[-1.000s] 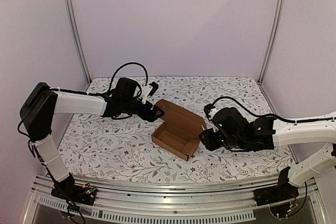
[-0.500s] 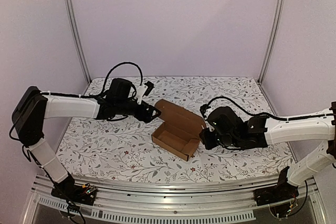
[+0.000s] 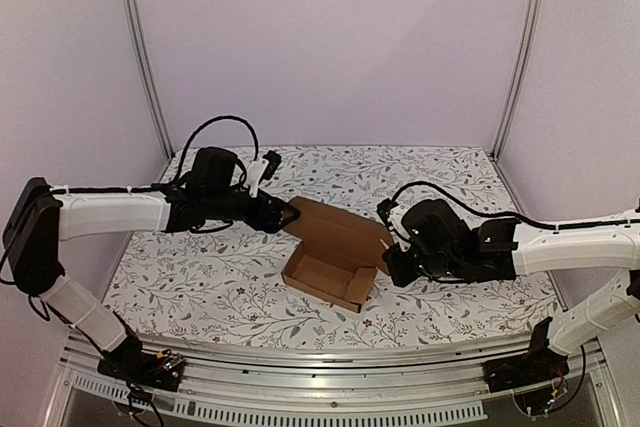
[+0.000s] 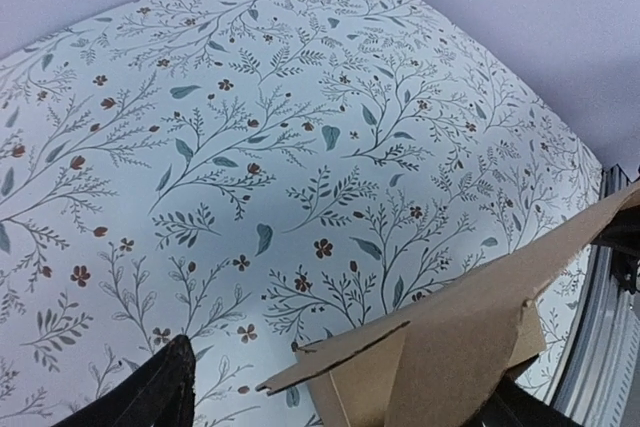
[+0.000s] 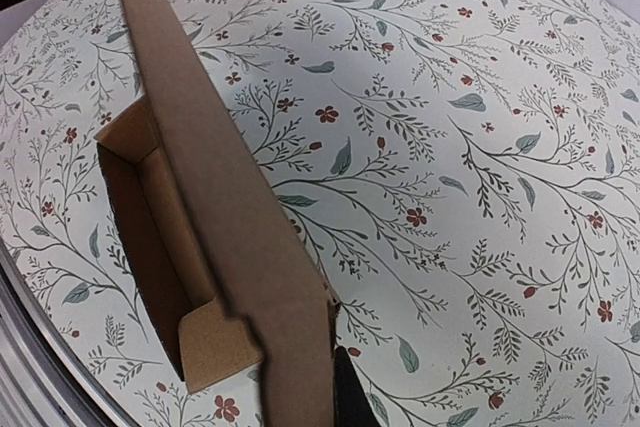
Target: Fold the paper box
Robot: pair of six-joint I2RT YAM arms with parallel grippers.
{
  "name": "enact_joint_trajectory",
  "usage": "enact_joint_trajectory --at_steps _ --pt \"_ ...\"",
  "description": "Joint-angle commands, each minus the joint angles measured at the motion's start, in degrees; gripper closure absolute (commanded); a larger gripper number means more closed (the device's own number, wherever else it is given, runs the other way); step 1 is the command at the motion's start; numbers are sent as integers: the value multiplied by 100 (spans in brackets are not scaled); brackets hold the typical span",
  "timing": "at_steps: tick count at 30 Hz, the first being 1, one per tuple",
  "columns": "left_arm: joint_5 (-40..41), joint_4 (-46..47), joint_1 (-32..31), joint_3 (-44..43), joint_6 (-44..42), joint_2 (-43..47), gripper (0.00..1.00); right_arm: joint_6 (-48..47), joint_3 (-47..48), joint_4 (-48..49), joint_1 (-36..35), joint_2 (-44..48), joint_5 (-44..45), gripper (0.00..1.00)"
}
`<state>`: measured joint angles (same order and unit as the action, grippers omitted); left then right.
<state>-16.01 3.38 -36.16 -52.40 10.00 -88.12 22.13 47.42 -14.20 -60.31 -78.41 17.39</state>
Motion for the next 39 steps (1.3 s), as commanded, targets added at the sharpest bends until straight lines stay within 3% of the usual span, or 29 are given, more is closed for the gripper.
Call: enact_joint_trajectory --at_steps 1,13,26,28,34,39 --pt "-141 -296 -129 435 280 627 18 -702 72 -338 47 407 -282 100" --pt "-807 -191 -233 1329 663 1976 18 -1541 549 -1382 275 804 -1620 100" --pt "-1317 107 -294 1768 863 2435 35 -1643 1253 -2347 356 786 -2338 100" --pt "-1337 142 -303 1795 867 2472 40 -1663 1314 -2403 363 772 -2398 100" --pt "-1340 118 -312 1812 850 2468 67 -1652 1432 -2412 364 692 -2455 100" --pt "-1218 54 -343 1905 835 2482 70 -1549 1457 -2358 368 672 -2459 100"
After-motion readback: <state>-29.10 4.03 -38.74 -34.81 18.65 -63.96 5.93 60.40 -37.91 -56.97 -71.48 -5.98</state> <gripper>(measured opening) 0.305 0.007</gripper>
